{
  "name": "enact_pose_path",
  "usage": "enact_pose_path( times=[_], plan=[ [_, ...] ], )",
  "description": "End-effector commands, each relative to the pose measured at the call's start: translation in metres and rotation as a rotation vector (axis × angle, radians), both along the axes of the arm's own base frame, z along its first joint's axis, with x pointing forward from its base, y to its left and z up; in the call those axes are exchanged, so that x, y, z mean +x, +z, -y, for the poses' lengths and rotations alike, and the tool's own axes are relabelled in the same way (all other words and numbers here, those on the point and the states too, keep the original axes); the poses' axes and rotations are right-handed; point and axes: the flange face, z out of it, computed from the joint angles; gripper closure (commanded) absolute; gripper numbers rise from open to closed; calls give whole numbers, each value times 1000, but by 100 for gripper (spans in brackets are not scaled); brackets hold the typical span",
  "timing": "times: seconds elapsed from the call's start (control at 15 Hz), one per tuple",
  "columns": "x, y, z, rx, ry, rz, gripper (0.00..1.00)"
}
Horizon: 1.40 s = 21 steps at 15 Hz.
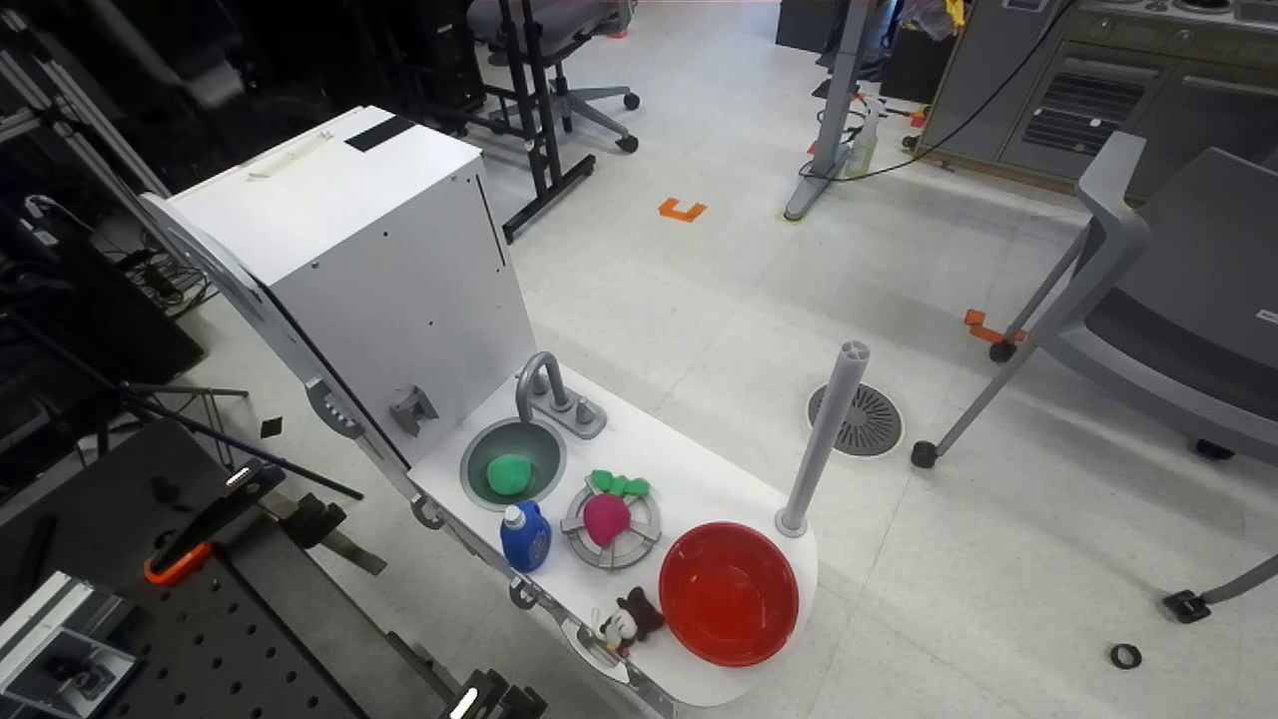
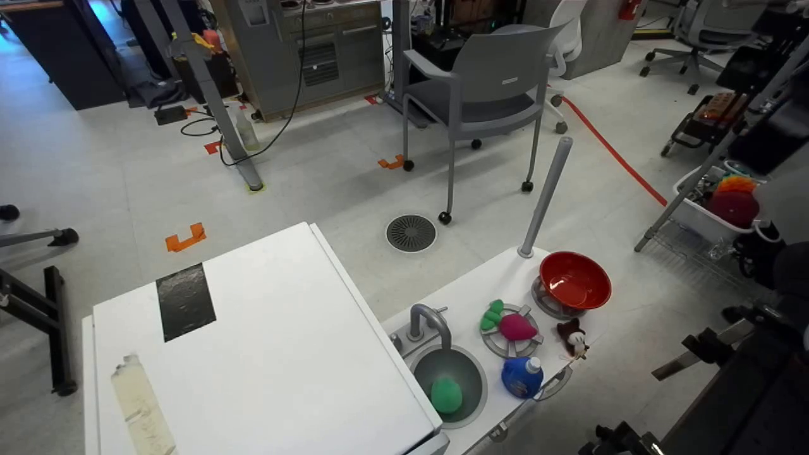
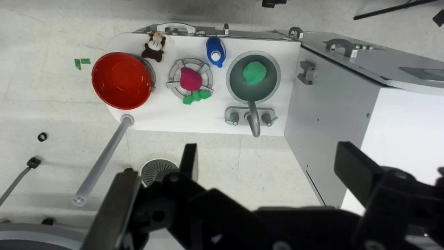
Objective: Slide the tap to the right
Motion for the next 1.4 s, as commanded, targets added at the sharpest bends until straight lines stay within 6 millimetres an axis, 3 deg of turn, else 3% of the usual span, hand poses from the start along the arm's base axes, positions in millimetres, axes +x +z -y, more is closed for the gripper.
enact_pose_path(
  times=[0.0,0.2,0.47,0.87,1.07,1.33],
  plan=[
    [38,-70,0,-16,11,19,0],
    [61,-135,15,-35,6,3,0],
    [86,-206,41,-57,5,41,0],
    [124,-334,85,-124,-148,-54,0],
    [137,-380,84,-136,-198,-109,0],
    [147,-400,51,-66,-210,-122,0]
  ],
)
